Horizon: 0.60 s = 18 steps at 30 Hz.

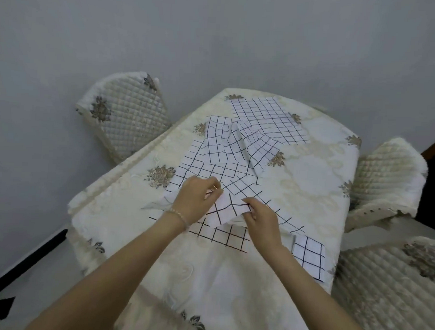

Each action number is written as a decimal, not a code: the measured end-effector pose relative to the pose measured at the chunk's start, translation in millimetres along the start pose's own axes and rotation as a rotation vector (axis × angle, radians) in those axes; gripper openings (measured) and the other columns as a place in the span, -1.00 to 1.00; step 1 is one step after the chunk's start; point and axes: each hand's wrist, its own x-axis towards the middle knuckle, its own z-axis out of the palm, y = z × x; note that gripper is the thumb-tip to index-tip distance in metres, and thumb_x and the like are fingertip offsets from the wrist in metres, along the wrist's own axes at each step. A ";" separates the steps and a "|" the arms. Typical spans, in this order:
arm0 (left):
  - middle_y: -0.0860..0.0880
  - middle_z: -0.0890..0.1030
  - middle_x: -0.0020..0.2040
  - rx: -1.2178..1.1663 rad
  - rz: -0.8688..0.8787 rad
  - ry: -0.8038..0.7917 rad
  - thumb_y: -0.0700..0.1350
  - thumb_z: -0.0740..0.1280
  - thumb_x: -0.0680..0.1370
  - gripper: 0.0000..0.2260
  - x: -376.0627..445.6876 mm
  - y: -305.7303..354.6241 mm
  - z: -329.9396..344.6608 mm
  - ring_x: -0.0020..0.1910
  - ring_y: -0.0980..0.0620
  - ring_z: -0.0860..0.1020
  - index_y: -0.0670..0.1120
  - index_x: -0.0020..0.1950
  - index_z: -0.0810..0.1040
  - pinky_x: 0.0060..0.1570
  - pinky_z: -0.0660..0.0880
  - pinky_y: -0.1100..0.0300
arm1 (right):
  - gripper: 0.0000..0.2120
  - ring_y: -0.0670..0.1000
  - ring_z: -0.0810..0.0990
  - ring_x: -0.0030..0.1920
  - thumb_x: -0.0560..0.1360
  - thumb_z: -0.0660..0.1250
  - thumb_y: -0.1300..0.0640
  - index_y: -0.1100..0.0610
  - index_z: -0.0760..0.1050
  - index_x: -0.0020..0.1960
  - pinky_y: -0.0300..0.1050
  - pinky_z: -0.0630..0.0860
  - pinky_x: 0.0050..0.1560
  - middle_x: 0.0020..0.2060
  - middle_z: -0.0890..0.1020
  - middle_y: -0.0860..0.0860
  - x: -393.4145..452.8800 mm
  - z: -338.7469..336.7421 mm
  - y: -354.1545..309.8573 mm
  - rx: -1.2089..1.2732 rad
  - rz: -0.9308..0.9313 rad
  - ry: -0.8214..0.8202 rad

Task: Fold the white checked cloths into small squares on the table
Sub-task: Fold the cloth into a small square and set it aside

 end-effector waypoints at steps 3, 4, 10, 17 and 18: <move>0.08 0.56 0.08 -0.298 -0.146 0.187 0.02 0.15 0.55 -0.72 -0.5 9.7 -38.4 0.08 0.15 0.47 -0.05 0.16 0.52 0.05 0.38 0.29 | -0.71 -0.03 0.62 -0.26 0.44 0.21 0.39 0.12 0.57 0.02 -0.21 0.39 -0.28 -0.23 0.65 -0.04 6.5 -31.0 -23.2 0.219 0.043 0.030; 0.08 0.51 0.18 -0.412 -0.216 0.263 0.01 0.14 0.55 -0.68 -1.9 9.1 -47.2 0.16 0.17 0.43 -0.03 0.24 0.47 0.11 0.34 0.31 | -0.73 -0.06 0.59 -0.29 0.44 0.22 0.39 0.11 0.58 -0.01 -0.25 0.38 -0.31 -0.28 0.65 -0.10 7.9 -40.4 -30.0 0.257 0.044 0.042; 0.01 0.38 0.34 -0.712 -0.628 0.720 -0.05 0.14 0.61 -0.67 -27.0 -9.4 -75.7 0.29 0.04 0.35 -0.01 0.37 0.34 0.19 0.25 0.17 | -0.81 -0.14 0.51 -0.27 0.48 0.29 0.36 0.17 0.60 -0.24 -0.30 0.41 -0.20 -0.36 0.61 -0.01 3.4 -91.6 -68.2 0.406 -0.098 0.109; -0.11 0.59 0.16 -1.262 -0.691 0.231 -0.06 0.28 0.56 -0.72 -41.9 -23.4 -75.1 0.11 -0.06 0.55 -0.15 0.21 0.52 0.05 0.50 0.17 | -0.77 -0.03 0.53 -0.31 0.50 0.38 0.12 0.22 0.54 -0.27 -0.18 0.43 -0.24 -0.37 0.58 0.01 14.5 -120.0 -87.6 0.605 0.046 0.161; -0.15 0.60 0.10 -1.256 -0.700 0.255 -0.14 0.28 0.56 -0.75 -41.6 -22.2 -74.7 0.06 -0.08 0.55 -0.21 0.19 0.53 0.00 0.53 0.16 | -0.75 0.00 0.54 -0.29 0.48 0.39 0.11 0.29 0.53 -0.24 -0.16 0.44 -0.22 -0.34 0.57 0.07 17.3 -120.4 -86.4 0.638 0.083 0.164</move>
